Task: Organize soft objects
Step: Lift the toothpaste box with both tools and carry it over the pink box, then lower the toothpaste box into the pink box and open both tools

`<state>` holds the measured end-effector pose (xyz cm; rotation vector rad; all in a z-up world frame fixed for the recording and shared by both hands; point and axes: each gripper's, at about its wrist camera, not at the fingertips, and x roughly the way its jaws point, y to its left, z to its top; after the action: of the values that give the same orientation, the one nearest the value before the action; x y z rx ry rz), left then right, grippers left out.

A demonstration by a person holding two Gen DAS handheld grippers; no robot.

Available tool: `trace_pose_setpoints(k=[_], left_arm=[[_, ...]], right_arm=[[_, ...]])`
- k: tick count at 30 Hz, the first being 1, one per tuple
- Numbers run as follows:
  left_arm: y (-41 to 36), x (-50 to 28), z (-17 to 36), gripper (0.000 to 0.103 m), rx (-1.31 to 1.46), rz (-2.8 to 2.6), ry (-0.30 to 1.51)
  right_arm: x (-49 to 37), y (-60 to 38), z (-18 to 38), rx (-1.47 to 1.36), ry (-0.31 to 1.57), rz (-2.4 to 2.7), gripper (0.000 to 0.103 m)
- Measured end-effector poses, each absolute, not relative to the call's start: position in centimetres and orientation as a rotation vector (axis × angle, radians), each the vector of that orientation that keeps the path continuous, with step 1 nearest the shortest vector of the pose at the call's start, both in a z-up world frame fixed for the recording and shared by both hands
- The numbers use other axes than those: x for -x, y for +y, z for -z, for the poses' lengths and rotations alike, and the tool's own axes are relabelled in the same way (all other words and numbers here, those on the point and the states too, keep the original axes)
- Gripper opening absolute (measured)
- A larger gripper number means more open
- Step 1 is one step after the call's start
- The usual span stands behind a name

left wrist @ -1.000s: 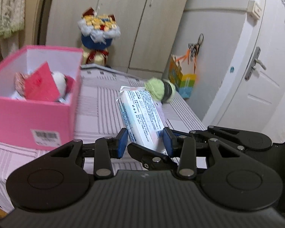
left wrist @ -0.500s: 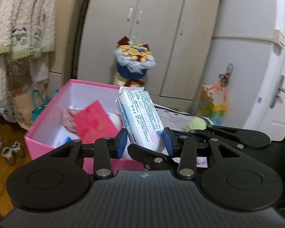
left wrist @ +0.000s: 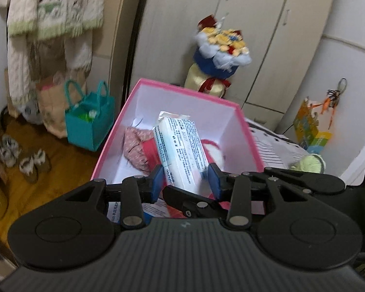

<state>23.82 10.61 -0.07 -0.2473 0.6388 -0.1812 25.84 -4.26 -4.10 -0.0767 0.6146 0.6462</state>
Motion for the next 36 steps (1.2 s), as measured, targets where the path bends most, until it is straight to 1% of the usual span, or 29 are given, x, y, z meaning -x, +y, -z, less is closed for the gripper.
trace_pose_setpoints(k=[6, 8, 12, 14, 18, 27, 30, 36], left_arm=[[11.5, -25.7, 1.5, 0.038, 0.284, 0.169, 0.703], [11.6, -25.8, 1.8, 0.038, 0.291, 0.172, 0.712], [11.8, -25.6, 2.4, 0.042, 0.303, 0.164, 0.726], [11.6, -25.2, 2.4, 0.043, 0.287, 0.147, 0.704], [11.2, -23.8, 1.7, 0.045, 0.239, 0.123, 0.653], [11.0, -18.8, -2.2, 0.046, 0.193, 0.156, 0.57], [10.4, -17.1, -3.2, 0.05, 0.179, 0.201, 0.571], [8.8, -13.6, -4.9, 0.052, 0.104, 0.244, 0.57]], right_arm=[[-27.9, -3.6, 5.2, 0.07, 0.702, -0.646, 0.047], [-28.1, -3.7, 5.4, 0.06, 0.726, -0.658, 0.049], [-28.6, -3.6, 5.8, 0.047, 0.78, -0.688, 0.053], [-28.2, -3.5, 5.8, 0.069, 0.772, -0.693, 0.053], [-27.1, -4.0, 5.2, 0.091, 0.745, -0.701, 0.058], [-23.4, -8.2, 1.8, 0.096, 0.665, -0.7, 0.058], [-21.5, -9.7, 0.7, 0.115, 0.644, -0.683, 0.058], [-17.4, -13.3, -0.9, 0.122, 0.619, -0.684, 0.059]])
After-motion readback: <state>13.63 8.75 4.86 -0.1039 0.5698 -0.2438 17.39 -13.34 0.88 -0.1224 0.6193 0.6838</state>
